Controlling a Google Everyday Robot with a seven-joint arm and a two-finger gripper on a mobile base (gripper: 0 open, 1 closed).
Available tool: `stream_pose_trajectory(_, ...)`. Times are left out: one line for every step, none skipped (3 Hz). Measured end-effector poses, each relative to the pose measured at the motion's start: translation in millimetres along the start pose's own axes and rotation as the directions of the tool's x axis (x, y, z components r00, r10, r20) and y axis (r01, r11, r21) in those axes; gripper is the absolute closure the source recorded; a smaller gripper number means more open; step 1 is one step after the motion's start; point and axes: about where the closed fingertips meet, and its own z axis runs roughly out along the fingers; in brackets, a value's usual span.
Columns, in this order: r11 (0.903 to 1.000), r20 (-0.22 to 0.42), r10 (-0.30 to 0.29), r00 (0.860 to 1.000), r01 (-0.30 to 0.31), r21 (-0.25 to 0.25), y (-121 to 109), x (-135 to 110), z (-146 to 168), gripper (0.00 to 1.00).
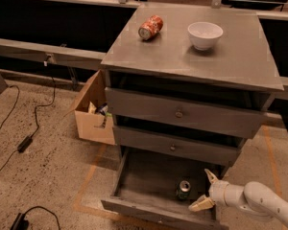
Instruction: Pick green can from bottom drawer and place on counter
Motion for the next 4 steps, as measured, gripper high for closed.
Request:
stream_pose_trajectory(0.9990,0.010,0.044,0.999,-0.044,0.001,4,13,9,0.00)
stream_pose_trajectory(0.9972,0.045,0.075,0.996,-0.075,-0.011,5,32,34,0.00)
stream_pose_trajectory(0.9956,0.050,0.090,0.995,-0.089,-0.027,2,51,61,0.00)
stream_pose_trajectory(0.9932,0.044,0.109,0.993,-0.107,-0.046,-7,70,85,0.00)
